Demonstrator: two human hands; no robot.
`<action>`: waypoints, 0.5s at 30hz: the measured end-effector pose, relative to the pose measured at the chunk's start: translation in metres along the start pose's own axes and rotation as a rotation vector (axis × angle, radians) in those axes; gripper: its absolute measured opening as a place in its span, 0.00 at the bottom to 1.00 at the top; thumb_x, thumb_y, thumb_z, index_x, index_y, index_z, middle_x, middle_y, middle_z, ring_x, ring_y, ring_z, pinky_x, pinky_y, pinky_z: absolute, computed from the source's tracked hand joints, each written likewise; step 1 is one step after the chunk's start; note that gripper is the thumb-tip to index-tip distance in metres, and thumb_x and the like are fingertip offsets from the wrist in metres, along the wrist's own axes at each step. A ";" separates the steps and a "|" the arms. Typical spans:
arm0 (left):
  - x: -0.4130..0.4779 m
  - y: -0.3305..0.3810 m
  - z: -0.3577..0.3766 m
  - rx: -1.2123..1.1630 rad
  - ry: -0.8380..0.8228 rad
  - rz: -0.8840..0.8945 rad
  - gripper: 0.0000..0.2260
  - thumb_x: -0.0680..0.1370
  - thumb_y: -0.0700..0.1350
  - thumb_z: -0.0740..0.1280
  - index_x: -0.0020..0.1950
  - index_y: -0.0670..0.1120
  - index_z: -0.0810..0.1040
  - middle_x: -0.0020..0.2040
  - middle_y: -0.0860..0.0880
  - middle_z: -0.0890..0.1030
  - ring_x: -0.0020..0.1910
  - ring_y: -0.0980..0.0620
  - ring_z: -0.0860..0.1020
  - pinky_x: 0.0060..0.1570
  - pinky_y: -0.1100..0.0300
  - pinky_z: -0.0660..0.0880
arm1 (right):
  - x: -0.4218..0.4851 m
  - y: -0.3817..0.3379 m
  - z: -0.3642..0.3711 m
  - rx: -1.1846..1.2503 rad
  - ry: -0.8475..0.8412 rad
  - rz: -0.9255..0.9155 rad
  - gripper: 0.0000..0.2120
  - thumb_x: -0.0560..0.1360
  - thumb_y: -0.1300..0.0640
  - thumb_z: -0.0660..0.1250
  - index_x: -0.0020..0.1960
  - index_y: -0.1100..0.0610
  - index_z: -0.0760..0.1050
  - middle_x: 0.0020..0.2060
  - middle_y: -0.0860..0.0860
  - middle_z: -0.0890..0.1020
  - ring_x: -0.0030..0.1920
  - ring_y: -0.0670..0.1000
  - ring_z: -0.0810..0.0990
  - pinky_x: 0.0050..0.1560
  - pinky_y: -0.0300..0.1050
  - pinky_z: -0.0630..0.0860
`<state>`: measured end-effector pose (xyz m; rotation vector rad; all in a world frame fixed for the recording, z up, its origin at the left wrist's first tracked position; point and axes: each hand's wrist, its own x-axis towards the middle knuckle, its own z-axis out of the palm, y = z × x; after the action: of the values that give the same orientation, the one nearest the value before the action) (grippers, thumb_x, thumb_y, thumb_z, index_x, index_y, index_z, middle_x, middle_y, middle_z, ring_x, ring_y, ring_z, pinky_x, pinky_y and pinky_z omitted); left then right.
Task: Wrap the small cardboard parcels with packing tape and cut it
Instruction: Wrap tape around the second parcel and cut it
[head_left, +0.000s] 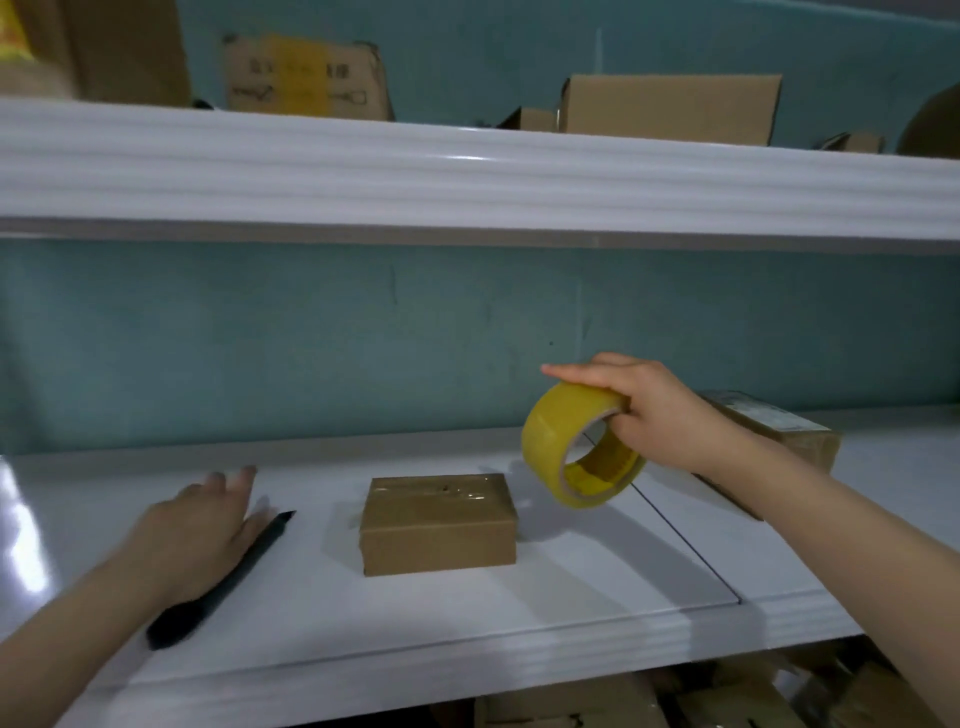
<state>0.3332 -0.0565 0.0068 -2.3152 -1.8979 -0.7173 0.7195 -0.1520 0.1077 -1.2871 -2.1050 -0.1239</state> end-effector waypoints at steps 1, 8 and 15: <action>-0.006 0.021 -0.013 -0.024 0.070 0.038 0.24 0.79 0.57 0.56 0.69 0.45 0.63 0.59 0.43 0.76 0.54 0.46 0.77 0.47 0.56 0.72 | 0.002 -0.005 0.002 0.020 0.002 0.001 0.35 0.63 0.68 0.54 0.66 0.47 0.70 0.42 0.49 0.74 0.42 0.45 0.74 0.44 0.29 0.67; -0.059 0.143 -0.043 -0.803 -0.003 0.346 0.50 0.53 0.65 0.77 0.71 0.56 0.63 0.63 0.59 0.71 0.59 0.65 0.74 0.57 0.67 0.73 | 0.013 -0.031 0.019 0.074 0.015 0.031 0.34 0.66 0.78 0.56 0.65 0.51 0.73 0.47 0.50 0.77 0.50 0.50 0.76 0.49 0.25 0.67; -0.055 0.165 -0.030 -0.802 0.102 0.479 0.40 0.60 0.62 0.75 0.69 0.59 0.65 0.67 0.64 0.67 0.67 0.67 0.65 0.66 0.73 0.62 | 0.013 -0.046 0.029 0.125 -0.020 0.072 0.30 0.69 0.76 0.57 0.64 0.53 0.75 0.58 0.47 0.79 0.61 0.44 0.75 0.58 0.26 0.67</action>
<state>0.4717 -0.1554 0.0513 -2.8924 -1.0111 -1.6908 0.6638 -0.1538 0.1045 -1.2917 -2.0463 0.0512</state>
